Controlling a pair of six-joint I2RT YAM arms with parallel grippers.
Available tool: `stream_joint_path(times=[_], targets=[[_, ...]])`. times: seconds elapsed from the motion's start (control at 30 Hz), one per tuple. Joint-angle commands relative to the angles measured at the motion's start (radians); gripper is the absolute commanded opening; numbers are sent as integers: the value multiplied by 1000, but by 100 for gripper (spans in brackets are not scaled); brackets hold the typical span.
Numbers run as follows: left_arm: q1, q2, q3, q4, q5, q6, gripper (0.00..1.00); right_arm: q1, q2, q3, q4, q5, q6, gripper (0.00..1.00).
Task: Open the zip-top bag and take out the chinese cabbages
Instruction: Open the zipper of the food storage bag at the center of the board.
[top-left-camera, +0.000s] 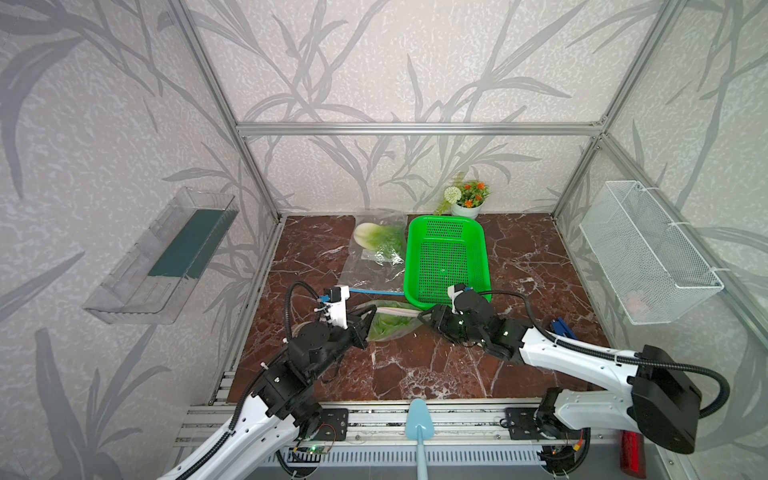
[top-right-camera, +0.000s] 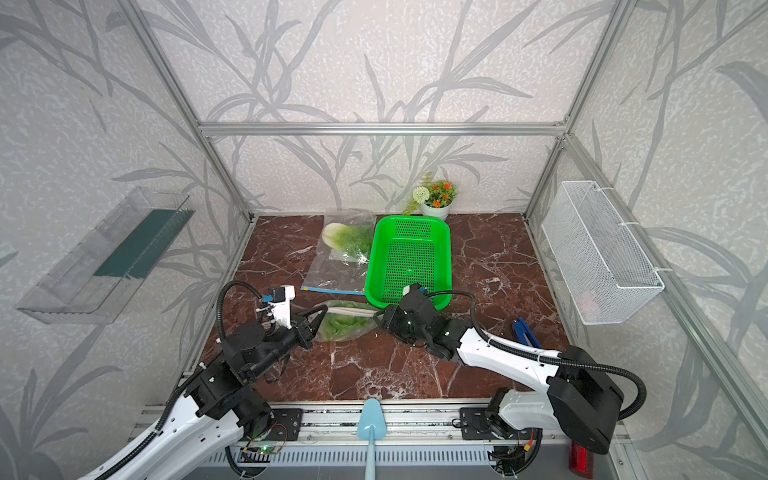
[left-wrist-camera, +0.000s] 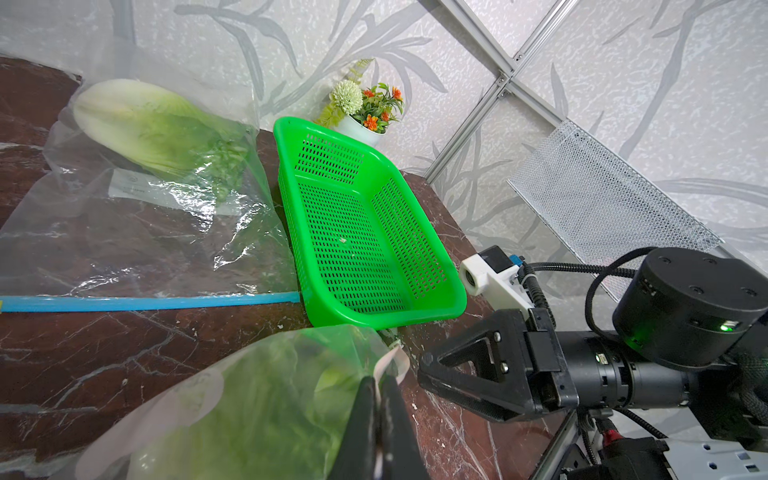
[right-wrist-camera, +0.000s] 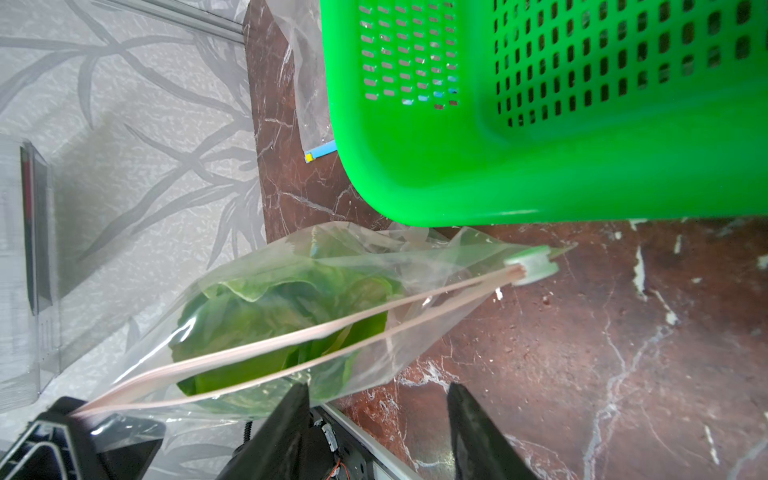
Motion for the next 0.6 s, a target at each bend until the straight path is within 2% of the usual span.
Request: stream_joint_path(times=[0.0,0.3,0.37,0.57], targets=[[-10,-7,-15,46,-23,11,0,7,27,1,66,22,52,55],[-20,-48,-21,45,-33,18,0,5,99,4,157,13,90,54],[-22,-53,-23,44,-38,18,0,5,113,5,175,-3,105,51],[-25,-53,-34,72,-31,16,0,5,111,-7,191,-9,118,49]])
